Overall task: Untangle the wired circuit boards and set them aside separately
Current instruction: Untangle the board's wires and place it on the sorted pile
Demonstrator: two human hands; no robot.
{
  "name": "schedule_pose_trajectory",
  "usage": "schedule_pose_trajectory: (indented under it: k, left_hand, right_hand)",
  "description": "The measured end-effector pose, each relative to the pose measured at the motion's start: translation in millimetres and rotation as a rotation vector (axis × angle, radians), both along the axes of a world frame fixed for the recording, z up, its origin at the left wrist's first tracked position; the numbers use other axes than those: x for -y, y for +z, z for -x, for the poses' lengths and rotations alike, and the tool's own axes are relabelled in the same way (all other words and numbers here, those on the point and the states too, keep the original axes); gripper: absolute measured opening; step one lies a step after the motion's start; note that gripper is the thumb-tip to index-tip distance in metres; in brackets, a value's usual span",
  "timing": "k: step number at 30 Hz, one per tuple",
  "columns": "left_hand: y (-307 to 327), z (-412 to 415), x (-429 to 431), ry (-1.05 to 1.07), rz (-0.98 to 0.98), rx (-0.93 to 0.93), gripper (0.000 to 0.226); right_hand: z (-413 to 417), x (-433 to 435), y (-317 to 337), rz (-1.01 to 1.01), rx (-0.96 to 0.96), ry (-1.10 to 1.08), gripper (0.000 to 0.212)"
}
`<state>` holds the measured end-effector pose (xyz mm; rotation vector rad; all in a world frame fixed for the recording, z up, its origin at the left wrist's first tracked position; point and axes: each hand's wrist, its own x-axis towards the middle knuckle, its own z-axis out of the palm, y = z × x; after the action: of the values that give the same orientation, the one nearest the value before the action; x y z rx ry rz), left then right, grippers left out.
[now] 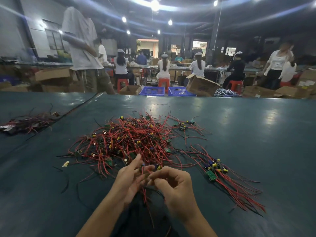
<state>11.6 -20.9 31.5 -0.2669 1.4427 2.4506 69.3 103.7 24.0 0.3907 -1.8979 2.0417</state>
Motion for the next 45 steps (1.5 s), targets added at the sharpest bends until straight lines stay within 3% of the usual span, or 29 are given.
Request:
schedule_pose_trajectory:
  k: [3,7,10,13,18,23,26,33,45]
  left_hand:
    - [0.8,-1.0,3.2,-0.028,-0.075,-0.068,0.035]
    - [8.3,-2.3,6.8,-0.054,-0.147,-0.172,0.037]
    - [11.9,-4.7,6.0,-0.143,-0.144,-0.243,0.039]
    - [9.6,-7.7,3.1,-0.170,-0.082,-0.290,0.041]
    - [4.2,-7.4,-1.5,-0.034,-0.105,-0.229,0.031]
    - [4.3,-6.6,-3.5,0.000,-0.030,-0.247,0.027]
    - [2.8,-6.9,-5.5,-0.018,0.041,-0.240,0.024]
    - [7.9,-12.0,-8.6,-0.010,0.152,-0.290,0.025]
    - [11.0,-11.6,-7.0,0.145,0.216,-0.303,0.031]
  right_hand:
    - [-0.1,-3.4,4.6,0.131,0.035,0.034,0.025]
    - [2.7,-19.6,14.2,0.671,0.261,0.088,0.015]
    - [4.1,-30.3,19.9,0.955,0.317,0.095,0.031]
    - [7.3,-33.0,18.9,1.036,0.374,0.075,0.044]
    - [13.7,-32.4,10.9,1.006,0.440,0.043,0.037]
    - [18.9,-14.3,-0.7,0.521,0.552,-0.070,0.017]
    - [20.5,-7.6,-5.2,0.425,0.470,-0.151,0.009]
    - [19.9,-10.5,-3.2,0.397,0.417,-0.288,0.016]
    - [20.5,-12.5,-4.0,0.446,0.401,-0.267,0.015]
